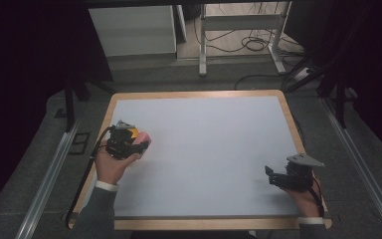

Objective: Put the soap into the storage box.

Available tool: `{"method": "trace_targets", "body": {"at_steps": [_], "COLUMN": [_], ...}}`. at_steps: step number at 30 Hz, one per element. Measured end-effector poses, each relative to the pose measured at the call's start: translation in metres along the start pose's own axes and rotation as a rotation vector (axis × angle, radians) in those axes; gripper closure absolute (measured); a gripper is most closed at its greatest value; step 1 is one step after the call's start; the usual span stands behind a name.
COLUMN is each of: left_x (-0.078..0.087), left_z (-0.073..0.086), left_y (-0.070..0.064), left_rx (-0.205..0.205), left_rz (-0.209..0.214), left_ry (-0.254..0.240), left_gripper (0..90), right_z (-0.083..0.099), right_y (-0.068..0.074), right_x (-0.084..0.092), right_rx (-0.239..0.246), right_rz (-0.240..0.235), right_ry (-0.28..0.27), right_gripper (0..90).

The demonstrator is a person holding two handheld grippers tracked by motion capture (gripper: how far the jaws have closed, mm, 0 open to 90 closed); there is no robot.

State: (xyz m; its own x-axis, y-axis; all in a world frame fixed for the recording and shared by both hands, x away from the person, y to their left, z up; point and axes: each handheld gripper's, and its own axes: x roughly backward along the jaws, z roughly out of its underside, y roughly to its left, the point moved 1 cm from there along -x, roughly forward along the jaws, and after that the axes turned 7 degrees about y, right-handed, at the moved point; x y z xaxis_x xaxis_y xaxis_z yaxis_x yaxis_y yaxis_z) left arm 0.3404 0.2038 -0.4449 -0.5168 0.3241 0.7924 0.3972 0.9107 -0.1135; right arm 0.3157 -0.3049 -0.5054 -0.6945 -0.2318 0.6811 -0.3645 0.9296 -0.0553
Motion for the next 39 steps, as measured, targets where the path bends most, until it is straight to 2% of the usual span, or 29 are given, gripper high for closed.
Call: {"method": "trace_targets", "body": {"at_steps": [18,24,39], "left_x": [0.003,0.007,0.009], "left_z": [-0.003,-0.004,-0.004], "left_y": [0.016,0.02,0.035], "left_rx": [0.03,0.043,0.069], "left_rz": [-0.021,-0.034,-0.054], "left_ry": [-0.002,-0.024,-0.012], "left_gripper": [60.1,60.0,60.1], "right_z": [0.0,0.0,0.001], "right_y": [-0.001,-0.001,-0.001], "right_x": [0.0,0.0,0.0], "right_rx": [-0.005,-0.004,-0.003], "right_rz": [0.001,0.001,0.001], "right_ry": [0.001,0.004,0.006], "right_gripper": [6.9,6.9,6.9]}}
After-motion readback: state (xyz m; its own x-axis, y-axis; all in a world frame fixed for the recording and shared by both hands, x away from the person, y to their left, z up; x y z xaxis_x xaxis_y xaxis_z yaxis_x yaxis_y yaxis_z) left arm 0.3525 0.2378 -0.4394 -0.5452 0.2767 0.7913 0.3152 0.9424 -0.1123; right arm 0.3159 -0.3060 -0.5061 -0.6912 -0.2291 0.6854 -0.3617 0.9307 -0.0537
